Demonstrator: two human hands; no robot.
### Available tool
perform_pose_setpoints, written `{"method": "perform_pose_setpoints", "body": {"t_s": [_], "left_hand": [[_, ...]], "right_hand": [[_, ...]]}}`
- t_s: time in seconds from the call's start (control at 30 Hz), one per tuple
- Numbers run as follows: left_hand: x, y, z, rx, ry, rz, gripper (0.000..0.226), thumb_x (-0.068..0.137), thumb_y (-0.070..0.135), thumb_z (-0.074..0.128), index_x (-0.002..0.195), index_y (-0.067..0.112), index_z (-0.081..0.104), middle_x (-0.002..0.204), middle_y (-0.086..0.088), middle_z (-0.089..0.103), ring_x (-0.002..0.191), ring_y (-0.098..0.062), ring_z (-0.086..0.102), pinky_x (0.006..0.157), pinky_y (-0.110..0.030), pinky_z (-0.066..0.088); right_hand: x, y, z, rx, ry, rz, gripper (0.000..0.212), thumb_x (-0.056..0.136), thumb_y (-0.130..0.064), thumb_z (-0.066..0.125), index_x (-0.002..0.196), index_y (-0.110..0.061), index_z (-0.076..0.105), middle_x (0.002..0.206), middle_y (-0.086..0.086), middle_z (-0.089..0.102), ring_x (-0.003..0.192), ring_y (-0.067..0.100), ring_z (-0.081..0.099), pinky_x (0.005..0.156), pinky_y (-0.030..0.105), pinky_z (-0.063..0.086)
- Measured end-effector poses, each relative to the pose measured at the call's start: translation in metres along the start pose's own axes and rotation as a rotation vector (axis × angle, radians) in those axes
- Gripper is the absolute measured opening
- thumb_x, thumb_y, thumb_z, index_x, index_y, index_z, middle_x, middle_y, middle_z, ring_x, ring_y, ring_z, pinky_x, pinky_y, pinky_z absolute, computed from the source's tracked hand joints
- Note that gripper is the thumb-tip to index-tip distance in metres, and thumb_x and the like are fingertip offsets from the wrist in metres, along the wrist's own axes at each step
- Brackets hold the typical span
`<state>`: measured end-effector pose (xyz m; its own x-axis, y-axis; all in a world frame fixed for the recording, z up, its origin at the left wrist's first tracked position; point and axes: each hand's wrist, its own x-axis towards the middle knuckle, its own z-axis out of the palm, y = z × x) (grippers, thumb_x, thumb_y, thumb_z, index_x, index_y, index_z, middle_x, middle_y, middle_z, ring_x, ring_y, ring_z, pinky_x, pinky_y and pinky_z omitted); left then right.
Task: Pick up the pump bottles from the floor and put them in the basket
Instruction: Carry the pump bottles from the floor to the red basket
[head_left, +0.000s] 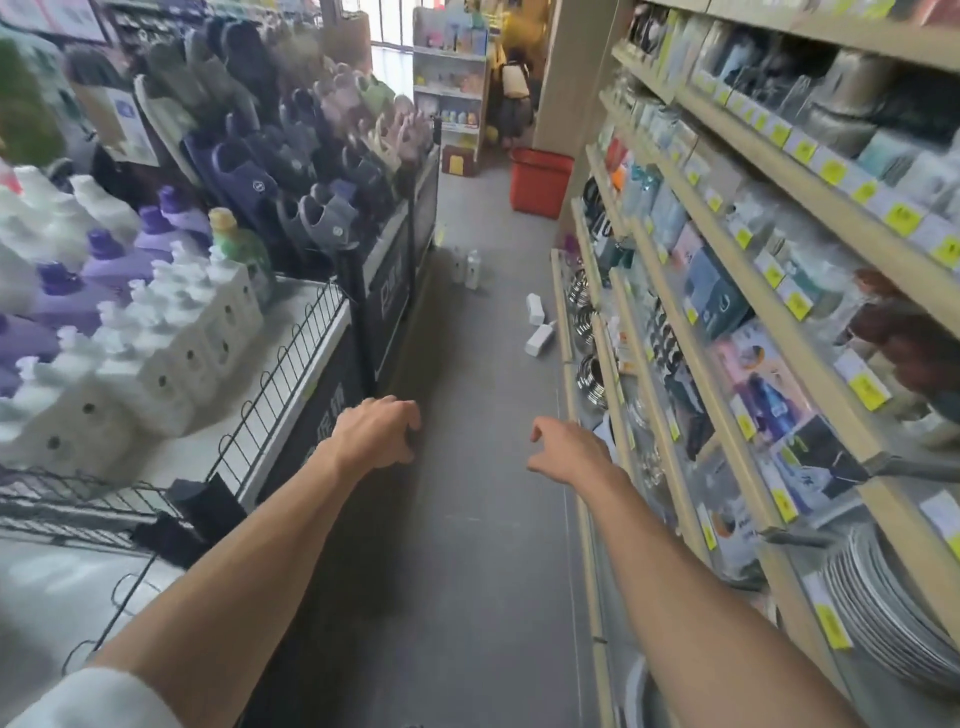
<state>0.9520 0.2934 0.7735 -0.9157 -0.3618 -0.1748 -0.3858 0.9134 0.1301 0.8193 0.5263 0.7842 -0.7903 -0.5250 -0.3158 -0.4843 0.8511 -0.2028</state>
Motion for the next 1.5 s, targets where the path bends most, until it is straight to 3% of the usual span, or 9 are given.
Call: {"method": "perform_pose_setpoints", "body": {"t_s": [0.43, 0.7, 0.97, 1.5], "left_hand": [[0.204, -0.035, -0.018, 0.017, -0.04, 0.047, 0.051, 0.081, 0.043, 0.076, 0.126, 0.035, 0.055, 0.112, 0.006, 0.057, 0.109, -0.021, 0.059, 0.073, -0.032, 0.045], [0.352, -0.035, -0.05, 0.01, -0.018, 0.02, 0.05, 0.079, 0.044, 0.077, 0.124, 0.038, 0.055, 0.11, 0.008, 0.054, 0.106, -0.02, 0.059, 0.077, -0.034, 0.047], [0.48, -0.064, -0.086, -0.004, -0.012, -0.011, 0.046, 0.079, 0.045, 0.075, 0.121, 0.036, 0.057, 0.11, 0.007, 0.055, 0.107, -0.022, 0.059, 0.075, -0.033, 0.047], [0.742, -0.129, -0.119, -0.061, -0.086, 0.086, 0.049, 0.082, 0.044, 0.076, 0.125, 0.034, 0.056, 0.117, 0.005, 0.058, 0.109, -0.02, 0.06, 0.073, -0.031, 0.043]], "right_hand": [[0.19, -0.003, -0.038, 0.049, 0.002, 0.033, 0.04, 0.087, -0.03, 0.068, 0.125, -0.026, 0.056, 0.119, 0.004, 0.066, 0.113, 0.029, 0.06, 0.079, 0.033, 0.035], [0.333, 0.019, -0.084, 0.044, -0.034, 0.014, 0.037, 0.084, -0.029, 0.068, 0.118, -0.027, 0.056, 0.114, 0.004, 0.068, 0.108, 0.029, 0.062, 0.084, 0.034, 0.044], [0.464, 0.01, -0.131, 0.014, -0.004, -0.039, 0.039, 0.086, -0.032, 0.069, 0.123, -0.027, 0.057, 0.126, 0.006, 0.066, 0.116, 0.029, 0.061, 0.092, 0.033, 0.045], [0.705, -0.029, -0.199, 0.063, -0.024, 0.066, 0.036, 0.083, -0.027, 0.069, 0.117, -0.026, 0.058, 0.124, 0.003, 0.066, 0.112, 0.028, 0.062, 0.09, 0.036, 0.047]]}}
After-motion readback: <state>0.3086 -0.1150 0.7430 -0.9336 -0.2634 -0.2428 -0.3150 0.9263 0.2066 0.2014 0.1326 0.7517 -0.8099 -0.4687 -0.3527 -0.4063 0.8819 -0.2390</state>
